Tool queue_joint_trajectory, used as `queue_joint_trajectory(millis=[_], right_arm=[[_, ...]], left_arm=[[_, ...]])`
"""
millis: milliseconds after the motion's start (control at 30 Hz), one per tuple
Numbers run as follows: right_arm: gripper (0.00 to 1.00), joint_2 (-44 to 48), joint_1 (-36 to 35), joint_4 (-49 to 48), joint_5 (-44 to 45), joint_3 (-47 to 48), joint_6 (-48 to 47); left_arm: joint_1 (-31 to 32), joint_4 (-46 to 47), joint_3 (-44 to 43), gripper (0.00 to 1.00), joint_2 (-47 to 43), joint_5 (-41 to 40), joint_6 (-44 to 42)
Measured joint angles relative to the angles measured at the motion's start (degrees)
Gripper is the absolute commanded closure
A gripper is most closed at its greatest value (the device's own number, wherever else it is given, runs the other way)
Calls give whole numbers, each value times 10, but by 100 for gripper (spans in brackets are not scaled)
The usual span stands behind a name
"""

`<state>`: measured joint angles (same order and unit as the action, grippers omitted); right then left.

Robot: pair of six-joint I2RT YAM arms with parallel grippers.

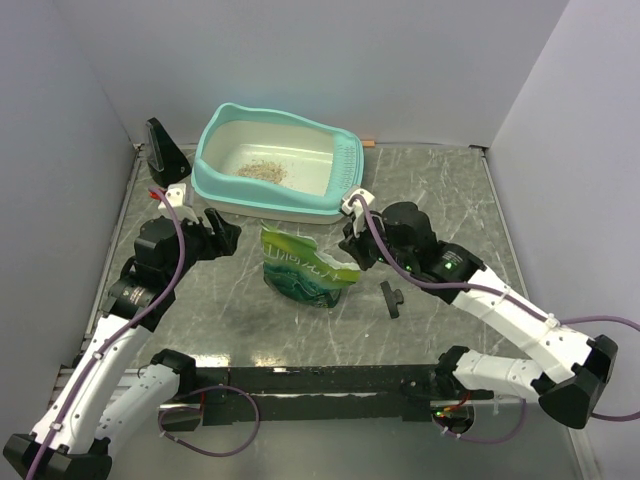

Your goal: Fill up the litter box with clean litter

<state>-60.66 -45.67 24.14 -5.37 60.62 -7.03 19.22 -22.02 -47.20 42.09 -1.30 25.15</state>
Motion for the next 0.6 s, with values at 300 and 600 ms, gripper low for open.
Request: queue_joint_trajectory(millis=[300, 600], right_arm=[[100, -13, 8, -6, -92, -3, 2], [100, 2, 12, 0, -119, -8, -6]], left_arm=[[-1, 30, 0, 21, 29, 86, -4], [-4, 43, 0, 21, 101, 217, -24]])
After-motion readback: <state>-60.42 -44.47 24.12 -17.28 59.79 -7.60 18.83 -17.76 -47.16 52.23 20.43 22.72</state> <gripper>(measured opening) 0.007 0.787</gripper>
